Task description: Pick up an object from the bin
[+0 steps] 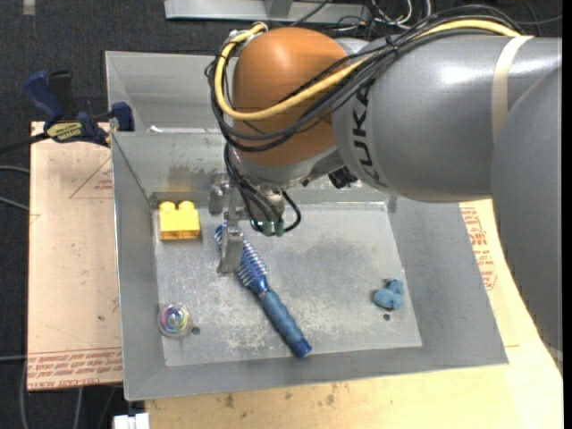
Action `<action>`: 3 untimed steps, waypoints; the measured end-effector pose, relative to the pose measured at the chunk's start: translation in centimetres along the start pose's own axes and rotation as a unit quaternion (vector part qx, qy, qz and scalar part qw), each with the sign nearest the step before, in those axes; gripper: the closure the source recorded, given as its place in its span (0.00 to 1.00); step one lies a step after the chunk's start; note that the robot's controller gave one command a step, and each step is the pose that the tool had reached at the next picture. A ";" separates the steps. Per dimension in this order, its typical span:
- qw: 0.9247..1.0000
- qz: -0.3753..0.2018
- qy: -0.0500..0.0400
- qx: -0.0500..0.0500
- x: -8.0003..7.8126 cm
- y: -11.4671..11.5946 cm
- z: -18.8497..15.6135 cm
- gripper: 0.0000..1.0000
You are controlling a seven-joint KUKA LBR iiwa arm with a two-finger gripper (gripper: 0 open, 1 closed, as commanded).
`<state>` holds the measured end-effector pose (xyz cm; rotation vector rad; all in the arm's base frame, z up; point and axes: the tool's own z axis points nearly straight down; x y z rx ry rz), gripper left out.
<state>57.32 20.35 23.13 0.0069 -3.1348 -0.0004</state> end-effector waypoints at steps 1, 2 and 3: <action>0.999 -0.037 0.000 0.002 1.2 -5.9 7.0 0.00; 0.999 -0.031 -0.007 0.000 -1.0 -7.9 15.9 0.00; 0.999 -0.032 -0.003 -0.001 -0.8 -7.8 15.8 1.00</action>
Offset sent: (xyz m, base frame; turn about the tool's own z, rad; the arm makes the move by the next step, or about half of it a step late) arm -0.0109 -0.0555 -0.0656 -0.0775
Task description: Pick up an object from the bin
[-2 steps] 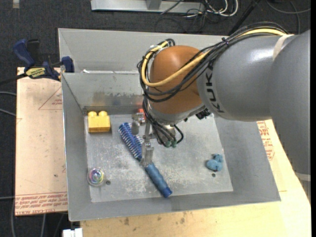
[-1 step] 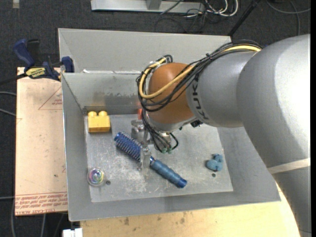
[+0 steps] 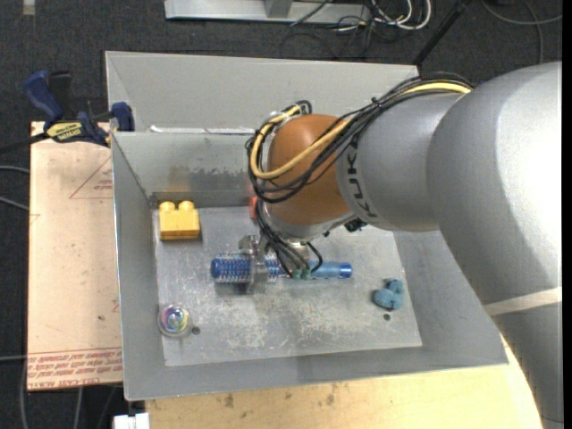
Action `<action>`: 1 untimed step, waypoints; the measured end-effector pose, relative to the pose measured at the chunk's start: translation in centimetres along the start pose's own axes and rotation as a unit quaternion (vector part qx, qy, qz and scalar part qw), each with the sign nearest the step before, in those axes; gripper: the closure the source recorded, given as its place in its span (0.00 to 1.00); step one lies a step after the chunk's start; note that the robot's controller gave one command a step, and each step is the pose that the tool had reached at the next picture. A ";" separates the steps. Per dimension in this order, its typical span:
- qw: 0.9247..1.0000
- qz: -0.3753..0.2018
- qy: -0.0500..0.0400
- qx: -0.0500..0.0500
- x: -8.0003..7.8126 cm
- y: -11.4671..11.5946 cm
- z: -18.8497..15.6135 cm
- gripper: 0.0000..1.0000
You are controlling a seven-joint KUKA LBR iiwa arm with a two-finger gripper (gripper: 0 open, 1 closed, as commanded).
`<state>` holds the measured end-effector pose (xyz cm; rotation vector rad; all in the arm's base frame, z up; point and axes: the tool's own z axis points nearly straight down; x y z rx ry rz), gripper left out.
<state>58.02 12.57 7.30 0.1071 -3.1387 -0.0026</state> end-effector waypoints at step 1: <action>0.999 -0.051 -0.005 0.000 2.2 1.2 -16.9 1.00</action>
Offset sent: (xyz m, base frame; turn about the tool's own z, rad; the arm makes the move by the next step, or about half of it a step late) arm -0.0244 0.0095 0.1650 -0.1036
